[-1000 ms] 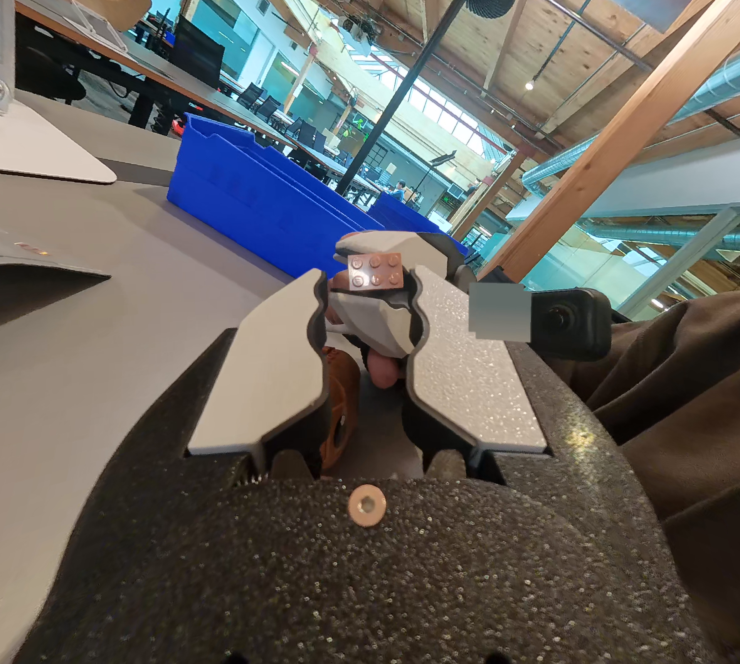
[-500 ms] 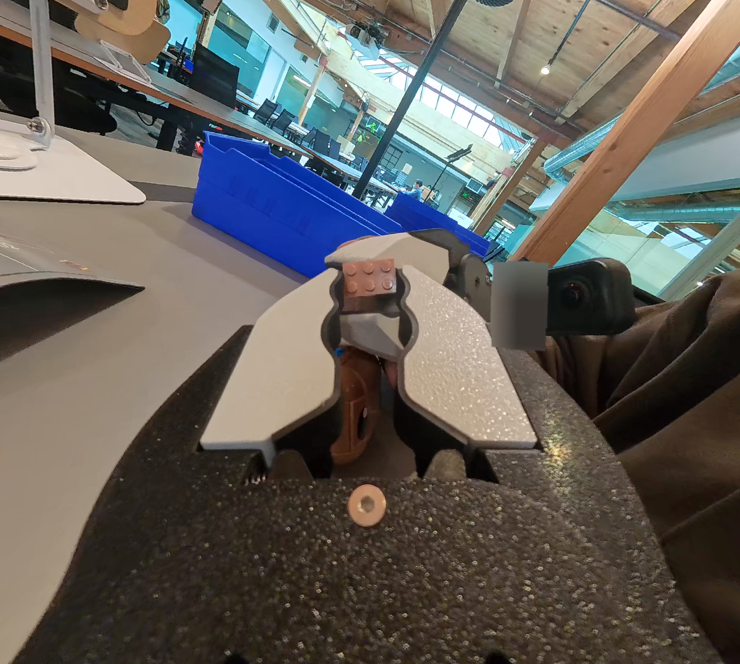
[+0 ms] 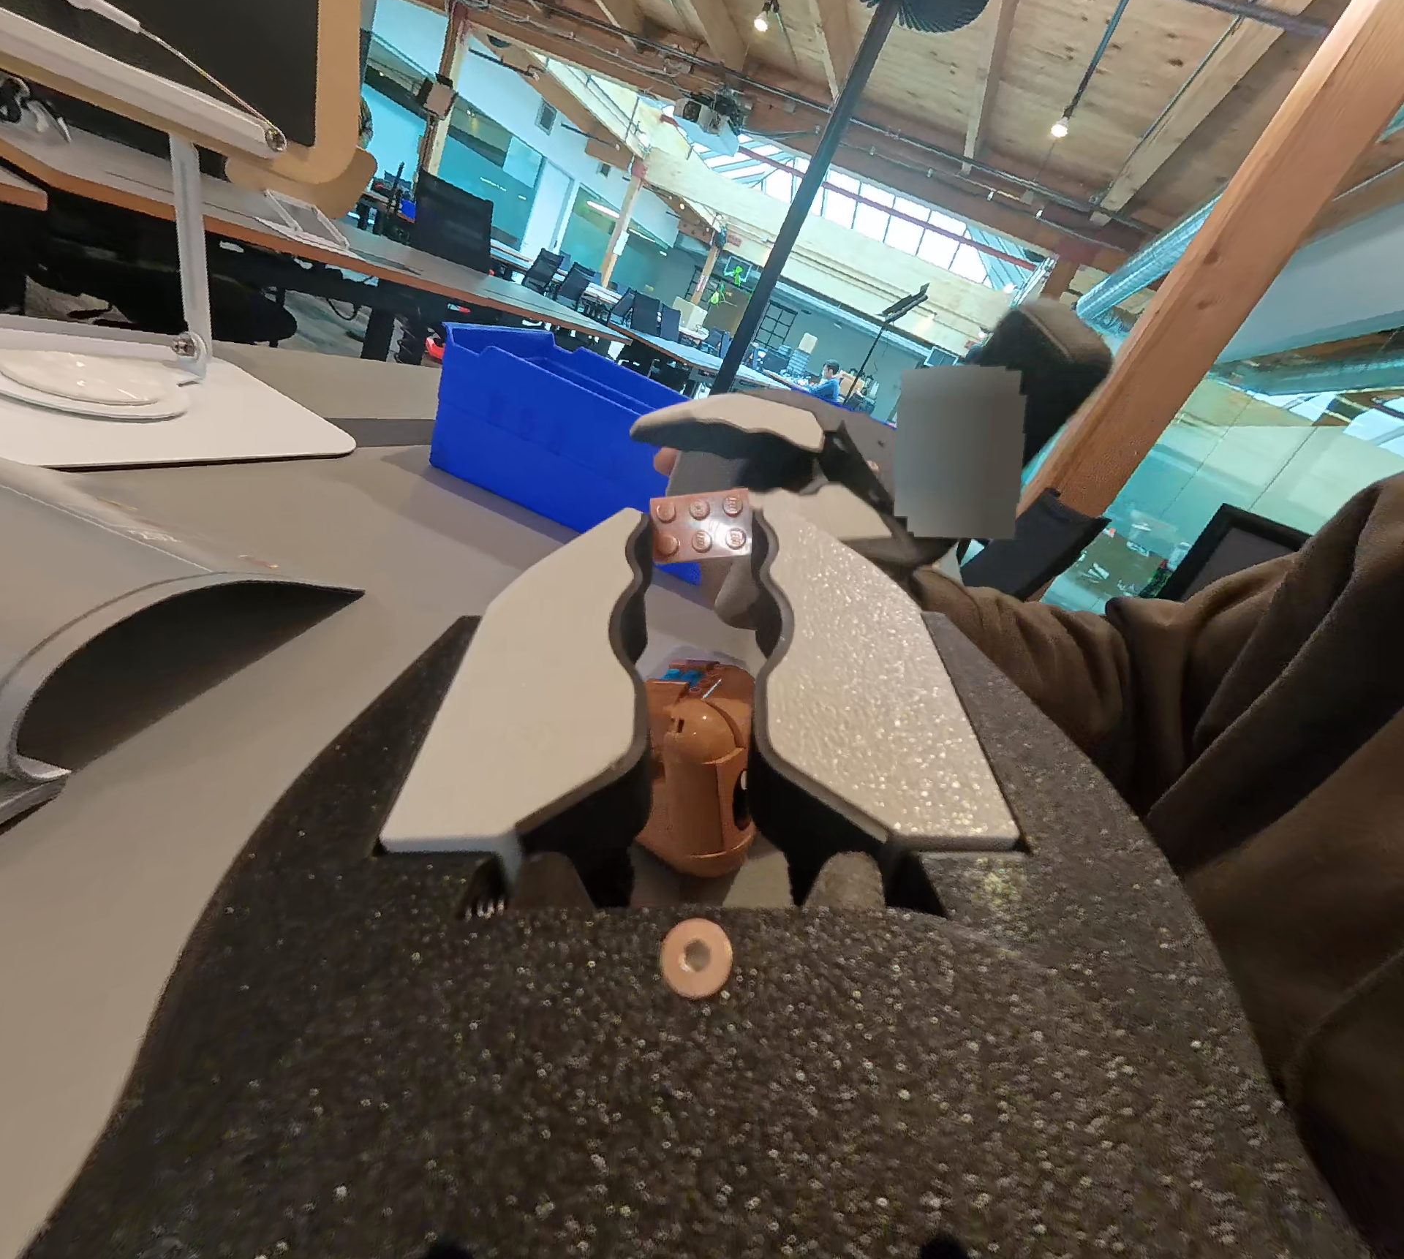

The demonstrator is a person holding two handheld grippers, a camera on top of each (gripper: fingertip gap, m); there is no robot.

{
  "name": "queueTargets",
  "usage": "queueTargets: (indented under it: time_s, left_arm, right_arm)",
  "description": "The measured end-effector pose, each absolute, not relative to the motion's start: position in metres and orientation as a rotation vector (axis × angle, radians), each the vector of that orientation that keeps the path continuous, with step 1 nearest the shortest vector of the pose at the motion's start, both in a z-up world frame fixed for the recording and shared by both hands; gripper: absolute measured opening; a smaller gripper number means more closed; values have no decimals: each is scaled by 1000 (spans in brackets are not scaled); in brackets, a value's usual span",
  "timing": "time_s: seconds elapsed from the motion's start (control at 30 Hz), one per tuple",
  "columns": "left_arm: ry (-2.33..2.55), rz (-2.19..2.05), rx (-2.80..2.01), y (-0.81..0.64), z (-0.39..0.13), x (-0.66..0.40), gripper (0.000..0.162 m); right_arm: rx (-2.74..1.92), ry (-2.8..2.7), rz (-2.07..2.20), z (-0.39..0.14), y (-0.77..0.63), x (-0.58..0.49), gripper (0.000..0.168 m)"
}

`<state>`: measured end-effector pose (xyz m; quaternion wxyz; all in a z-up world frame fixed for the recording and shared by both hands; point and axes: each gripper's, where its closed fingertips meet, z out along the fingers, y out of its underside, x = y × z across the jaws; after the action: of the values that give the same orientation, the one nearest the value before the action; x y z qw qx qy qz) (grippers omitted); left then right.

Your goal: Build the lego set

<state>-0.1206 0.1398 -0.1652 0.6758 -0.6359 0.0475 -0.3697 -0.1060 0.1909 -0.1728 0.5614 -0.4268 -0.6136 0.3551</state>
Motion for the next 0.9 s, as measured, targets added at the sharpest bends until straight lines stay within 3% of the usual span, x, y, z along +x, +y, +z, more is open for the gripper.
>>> queueTargets:
  time_s: [0.2,0.67,0.9]
  left_arm:
    - [162,-798,-1458,139,-170,-117,24]
    - [318,-701,-1552,140,-184,-115,24]
    - [405,-711,-1647,138,-194,-110,25]
  right_arm:
    - [-1240,-1479,1051,-189,204,-97,37]
    - [-1479,-1658,1362,-233,178,-66,76]
    - [-1521,-1796,1419,-250,158,-58,80]
